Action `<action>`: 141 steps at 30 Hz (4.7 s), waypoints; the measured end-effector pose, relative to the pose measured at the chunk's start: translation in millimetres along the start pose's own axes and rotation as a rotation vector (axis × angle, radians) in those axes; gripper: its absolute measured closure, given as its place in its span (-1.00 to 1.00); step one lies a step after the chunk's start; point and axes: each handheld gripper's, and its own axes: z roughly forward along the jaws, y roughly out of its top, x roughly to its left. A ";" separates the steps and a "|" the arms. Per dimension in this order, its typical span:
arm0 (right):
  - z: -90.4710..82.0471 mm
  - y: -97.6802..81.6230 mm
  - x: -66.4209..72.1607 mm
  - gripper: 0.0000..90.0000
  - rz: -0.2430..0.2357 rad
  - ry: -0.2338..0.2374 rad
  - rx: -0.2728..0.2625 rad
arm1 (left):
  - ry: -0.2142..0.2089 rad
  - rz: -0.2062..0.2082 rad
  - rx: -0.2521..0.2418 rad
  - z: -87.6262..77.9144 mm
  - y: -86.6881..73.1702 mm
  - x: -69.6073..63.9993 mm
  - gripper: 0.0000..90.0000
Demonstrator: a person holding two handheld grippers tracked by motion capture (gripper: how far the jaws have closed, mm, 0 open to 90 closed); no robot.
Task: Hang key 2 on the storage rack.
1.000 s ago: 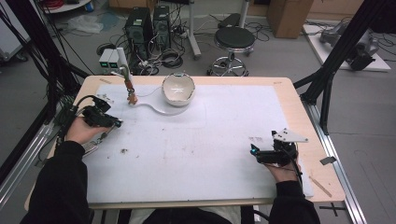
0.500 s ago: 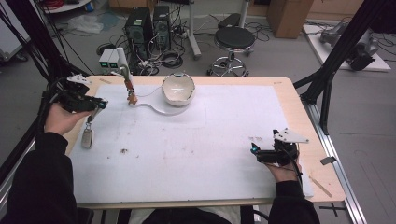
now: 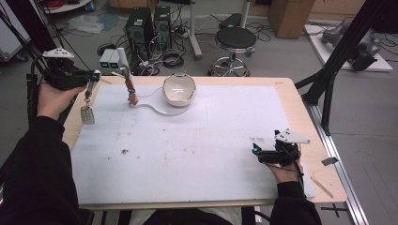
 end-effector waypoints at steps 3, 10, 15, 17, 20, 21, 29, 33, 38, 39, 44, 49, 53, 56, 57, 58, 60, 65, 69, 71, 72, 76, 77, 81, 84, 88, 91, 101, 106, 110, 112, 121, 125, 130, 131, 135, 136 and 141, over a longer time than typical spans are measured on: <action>0.2 0.1 1.1 -0.99 0.001 0.003 0.000 | 0.018 0.009 -0.021 3.6 10.0 1.9 0.66; 0.6 0.1 1.3 -0.99 -0.003 0.003 0.001 | 0.003 -0.057 -0.071 13.3 19.0 14.4 0.66; 0.8 0.3 2.1 -0.99 0.002 0.002 0.002 | 0.033 -0.084 -0.060 27.9 27.5 24.9 0.66; 0.8 0.2 2.0 -0.99 -0.003 0.004 0.001 | 0.038 -0.094 -0.059 29.9 28.7 27.3 0.66; 1.1 0.2 2.4 -0.99 -0.002 0.003 0.013 | 0.056 -0.115 -0.067 33.6 32.5 33.8 0.66; 1.3 0.1 2.5 -0.99 -0.001 0.003 0.016 | 0.066 -0.124 -0.086 33.9 32.9 35.4 0.66; 3.1 0.0 3.7 -0.99 -0.010 0.002 0.029 | 0.090 -0.223 -0.179 39.7 33.4 40.3 0.66; 1.4 0.0 3.9 -0.99 -0.005 -0.001 0.026 | 0.134 -0.238 -0.221 40.5 35.2 38.8 0.66; 0.7 -0.8 2.9 -0.99 -0.009 -0.003 0.023 | 0.145 -0.246 -0.235 43.5 35.4 38.4 0.66; 0.9 -0.8 2.9 -0.99 -0.007 -0.003 0.021 | 0.143 -0.253 -0.251 45.7 35.4 38.3 0.66; 1.5 -0.6 2.8 -0.99 -0.002 0.005 0.026 | 0.164 -0.236 -0.267 52.0 36.4 35.0 0.66; 2.5 -0.8 1.9 -0.99 -0.005 0.010 0.028 | 0.173 -0.221 -0.228 63.9 33.4 33.4 0.66; 4.1 -0.5 3.0 -0.99 -0.008 0.012 0.037 | 0.164 -0.236 -0.267 70.8 34.6 30.3 0.66; 4.3 -0.5 1.8 -0.99 -0.012 0.009 0.033 | 0.153 -0.242 -0.270 74.8 34.7 27.6 0.66; 4.4 -0.5 1.7 -0.99 -0.010 0.009 0.032 | 0.152 -0.238 -0.270 75.4 34.8 26.8 0.66; 4.4 -0.4 1.8 -0.99 -0.007 0.010 0.031 | 0.152 -0.238 -0.270 75.4 34.8 26.8 0.66; 4.2 -0.4 1.9 -0.99 -0.012 0.009 0.032 | 0.151 -0.240 -0.281 76.3 35.3 25.4 0.66; 4.0 -0.4 1.9 -0.99 -0.011 0.009 0.031 | 0.139 -0.249 -0.306 76.7 36.8 22.8 0.66; 3.8 -0.4 2.0 -0.99 -0.010 0.007 0.030 | 0.120 -0.262 -0.336 73.4 38.7 22.6 0.66; 3.8 -0.4 2.0 -0.99 -0.010 0.007 0.030 | 0.121 -0.261 -0.336 73.1 38.9 22.2 0.66; 3.8 -0.4 2.1 -0.99 -0.010 0.007 0.030 | 0.121 -0.261 -0.336 73.1 38.9 22.2 0.66; 3.9 -0.4 2.1 -0.99 -0.010 0.006 0.030 | 0.104 -0.270 -0.336 74.7 38.7 20.9 0.66; 4.0 -0.4 1.8 -0.99 -0.012 0.007 0.031 | 0.089 -0.284 -0.337 75.9 39.2 19.5 0.66; 3.9 -0.4 1.5 -0.99 -0.013 0.005 0.029 | 0.084 -0.290 -0.325 77.5 39.0 17.5 0.66; 3.4 -0.4 1.9 -0.99 -0.008 0.004 0.030 | 0.083 -0.282 -0.317 77.7 38.9 16.5 0.66; 3.5 -0.5 1.8 -0.99 -0.008 0.004 0.030 | 0.059 -0.285 -0.294 79.7 37.7 15.3 0.66; 3.6 -0.5 1.8 -0.99 -0.008 0.003 0.030 | 0.047 -0.276 -0.253 83.2 36.8 11.5 0.65; 3.3 -0.4 1.8 -0.99 -0.008 0.002 0.029 | 0.022 -0.322 -0.255 71.4 36.9 17.6 0.29; 2.6 -0.5 1.6 -0.99 -0.007 0.002 0.026 | -0.008 -0.381 -0.251 64.0 35.3 25.9 -0.23; 2.5 -0.4 1.7 -0.99 -0.009 0.001 0.026 | -0.028 -0.392 -0.174 63.4 33.5 26.3 -0.65; 2.6 -0.4 1.6 -0.99 -0.008 0.002 0.023 | -0.014 -0.369 -0.144 63.4 33.2 23.1 -0.86; 2.2 -0.1 2.5 -0.99 -0.012 0.001 0.027 | 0.021 -0.394 -0.175 48.2 8.8 28.2 -0.96; 3.4 0.5 2.9 -0.99 -0.013 0.003 0.029 | 0.045 -0.370 -0.165 41.3 -1.7 27.7 -0.96; 4.3 1.5 3.4 -0.99 -0.014 0.005 0.028 | 0.036 -0.372 -0.160 35.8 -9.2 24.9 -0.96; 4.7 2.0 4.2 -0.99 -0.018 0.006 0.028 | 0.031 -0.373 -0.159 34.2 -10.2 23.6 -0.96; 4.1 2.3 4.3 -0.99 -0.020 0.002 0.029 | 0.000 -0.359 -0.143 28.6 -10.3 16.7 -0.96; 4.1 2.3 4.4 -0.99 -0.016 0.001 0.026 | -0.003 -0.351 -0.143 27.3 -10.3 14.9 -0.96; 3.6 2.5 4.6 -0.99 -0.017 0.001 0.027 | 0.009 -0.312 -0.124 24.2 -12.1 6.8 -0.96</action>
